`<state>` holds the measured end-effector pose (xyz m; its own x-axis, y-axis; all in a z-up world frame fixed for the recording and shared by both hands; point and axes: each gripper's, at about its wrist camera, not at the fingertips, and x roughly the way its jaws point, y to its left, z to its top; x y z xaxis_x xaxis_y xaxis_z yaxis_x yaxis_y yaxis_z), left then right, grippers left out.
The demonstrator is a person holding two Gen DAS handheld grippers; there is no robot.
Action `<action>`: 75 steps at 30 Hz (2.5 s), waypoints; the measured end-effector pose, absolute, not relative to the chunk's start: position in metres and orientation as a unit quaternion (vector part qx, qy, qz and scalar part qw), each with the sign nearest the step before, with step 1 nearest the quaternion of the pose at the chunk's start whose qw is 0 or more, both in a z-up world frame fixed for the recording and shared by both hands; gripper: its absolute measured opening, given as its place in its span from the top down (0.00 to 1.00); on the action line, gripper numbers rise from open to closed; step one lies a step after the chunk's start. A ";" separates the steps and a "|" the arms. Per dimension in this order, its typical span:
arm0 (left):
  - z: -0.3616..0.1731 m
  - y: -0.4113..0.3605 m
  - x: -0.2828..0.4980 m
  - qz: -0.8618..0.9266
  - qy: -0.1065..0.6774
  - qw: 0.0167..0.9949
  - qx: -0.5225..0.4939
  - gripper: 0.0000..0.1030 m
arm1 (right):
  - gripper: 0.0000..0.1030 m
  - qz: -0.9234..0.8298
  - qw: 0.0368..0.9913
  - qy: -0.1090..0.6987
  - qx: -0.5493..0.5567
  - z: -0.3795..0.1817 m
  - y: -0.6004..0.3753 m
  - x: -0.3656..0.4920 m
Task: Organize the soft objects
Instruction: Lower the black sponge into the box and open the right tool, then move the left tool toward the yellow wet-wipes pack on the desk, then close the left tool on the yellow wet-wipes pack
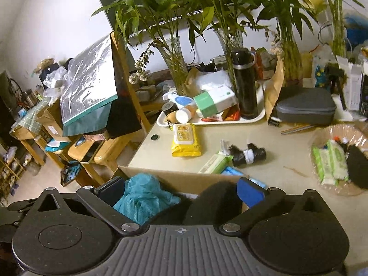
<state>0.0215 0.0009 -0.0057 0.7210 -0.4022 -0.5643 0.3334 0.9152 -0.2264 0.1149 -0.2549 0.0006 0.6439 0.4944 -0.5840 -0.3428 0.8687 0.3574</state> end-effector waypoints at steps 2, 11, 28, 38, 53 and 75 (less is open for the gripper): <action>0.002 -0.002 0.021 -0.202 0.298 0.931 -0.062 0.41 | 0.00 0.239 0.899 0.351 0.106 0.010 -0.257 0.122; 0.026 0.000 0.031 -0.184 0.281 0.938 -0.083 0.40 | 0.00 0.232 0.913 0.322 0.095 0.039 -0.261 0.135; 0.030 0.024 0.068 -0.166 0.313 0.934 -0.058 0.40 | 0.00 0.213 0.912 0.348 0.049 0.013 -0.278 0.140; 0.036 0.026 0.104 -0.154 0.295 0.943 -0.023 0.40 | 0.00 0.192 0.915 0.352 0.040 -0.010 -0.305 0.145; 0.015 0.022 0.157 -0.163 0.296 0.941 0.017 0.40 | 0.00 0.193 0.919 0.342 0.044 -0.031 -0.325 0.177; -0.041 0.062 0.241 -0.144 0.363 0.920 -0.026 0.40 | 0.00 0.191 0.911 0.365 0.018 -0.067 -0.307 0.228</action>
